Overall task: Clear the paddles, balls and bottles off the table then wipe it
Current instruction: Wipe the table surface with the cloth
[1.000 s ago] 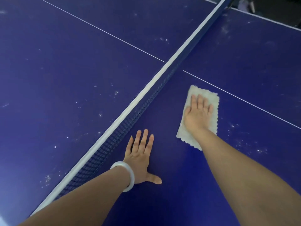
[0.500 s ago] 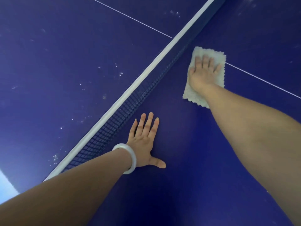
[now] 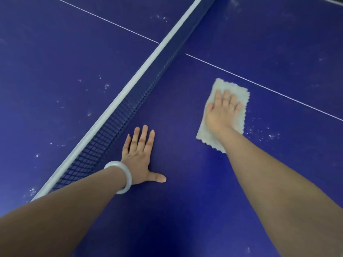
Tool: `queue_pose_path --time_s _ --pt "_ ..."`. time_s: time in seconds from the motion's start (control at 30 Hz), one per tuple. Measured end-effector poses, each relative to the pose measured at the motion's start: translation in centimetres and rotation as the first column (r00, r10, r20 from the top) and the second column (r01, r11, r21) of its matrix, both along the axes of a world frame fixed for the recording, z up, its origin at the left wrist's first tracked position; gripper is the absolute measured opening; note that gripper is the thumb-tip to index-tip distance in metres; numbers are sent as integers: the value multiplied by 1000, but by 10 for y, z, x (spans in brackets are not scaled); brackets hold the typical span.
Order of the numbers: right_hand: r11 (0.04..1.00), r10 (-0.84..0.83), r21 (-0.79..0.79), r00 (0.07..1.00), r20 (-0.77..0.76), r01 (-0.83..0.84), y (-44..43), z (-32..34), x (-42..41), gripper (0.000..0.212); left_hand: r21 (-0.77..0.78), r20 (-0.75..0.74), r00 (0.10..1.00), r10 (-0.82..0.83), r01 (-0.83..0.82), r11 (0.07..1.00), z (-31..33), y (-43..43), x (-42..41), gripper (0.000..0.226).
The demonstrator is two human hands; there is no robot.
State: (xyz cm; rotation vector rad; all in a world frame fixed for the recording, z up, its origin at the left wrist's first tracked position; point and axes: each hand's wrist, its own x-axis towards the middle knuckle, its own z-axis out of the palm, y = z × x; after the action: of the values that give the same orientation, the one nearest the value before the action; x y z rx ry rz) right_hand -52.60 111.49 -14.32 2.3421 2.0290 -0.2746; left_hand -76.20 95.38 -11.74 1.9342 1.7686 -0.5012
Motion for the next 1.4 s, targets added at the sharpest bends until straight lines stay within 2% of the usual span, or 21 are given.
queue_pose_path --time_s 0.07,0.13,0.23,0.3,0.33,0.4,0.5,0.53,0.57,0.63,0.7,0.77,0.83,0.9,0.97,1.03,1.1,1.17,1.23,1.3,1.4 --pt "970 -240 -36 970 33 241 -2 4 21 60 8 0 1000 1 -1 1000 0 -1 0 146" --pt "963 -268 -13 963 27 268 -28 4 6 61 14 0 1000 1 -1 1000 1 -1 0 144" --pt "999 -6 50 1000 -10 7 -92 -5 -31 61 13 -5 1000 -5 5 1000 4 -2 1 143" --pt "981 194 29 981 -2 -194 -112 -5 -26 65 11 0 1000 -9 9 1000 5 -1 1 143" --pt "973 229 18 973 -6 -229 -108 -4 -13 67 6 1 1000 -7 7 1000 6 -1 1 143" --pt "994 111 14 994 16 -111 -91 -4 18 65 3 -9 1000 -11 11 1000 6 -1 1 142" --pt "973 -232 -9 972 39 232 -78 -1 33 60 -1 -14 1000 -10 10 1000 5 0 2 142" --pt "968 -251 9 967 39 250 -82 -1 21 60 0 -15 1000 -10 10 1000 5 -1 1 142" --pt "979 -202 24 979 20 202 -91 -2 5 60 2 -16 1000 -13 13 1000 4 -1 0 141" --pt "997 56 60 998 -8 -55 -119 -7 -22 60 6 -10 1000 -17 17 1000 4 -1 1 141" --pt "937 341 78 940 -1 -339 -148 -9 -27 61 11 2 1000 -16 16 1000 3 -1 0 140" --pt "887 460 43 888 7 -460 -150 -7 -5 61 19 6 1000 -18 18 1000 2 -1 0 140" --pt "940 340 20 940 26 -341 -133 -7 21 65 26 -1 1000 -17 17 1000 2 -1 0 141" --pt "999 36 0 999 13 -36 -112 -4 37 64 26 -8 1000 -11 11 1000 1 -1 1 142" --pt "985 -172 0 985 20 172 -109 -2 25 60 25 -20 1000 -11 11 1000 1 -1 1 142" --pt "986 -163 46 987 14 162 -131 0 -7 59 25 -33 999 -13 14 1000 0 -1 1 143" --pt "995 39 94 999 -25 -36 -176 -1 -38 60 29 -33 999 -14 15 999 0 -1 1 142" --pt "950 306 76 951 -47 -302 -222 -2 -45 60 31 -21 1000 -13 14 999 0 -1 0 142" --pt "921 387 61 921 -29 -385 -230 -4 -21 60 32 -12 1000 -11 11 999 0 -1 -1 141" --pt "970 226 80 974 29 -228 -215 -7 12 60 28 -17 1000 -12 12 1000 0 -2 -1 141" --pt "981 -196 8 981 1 196 -189 -4 30 60 36 -16 1000 -15 16 999 0 -2 0 140"
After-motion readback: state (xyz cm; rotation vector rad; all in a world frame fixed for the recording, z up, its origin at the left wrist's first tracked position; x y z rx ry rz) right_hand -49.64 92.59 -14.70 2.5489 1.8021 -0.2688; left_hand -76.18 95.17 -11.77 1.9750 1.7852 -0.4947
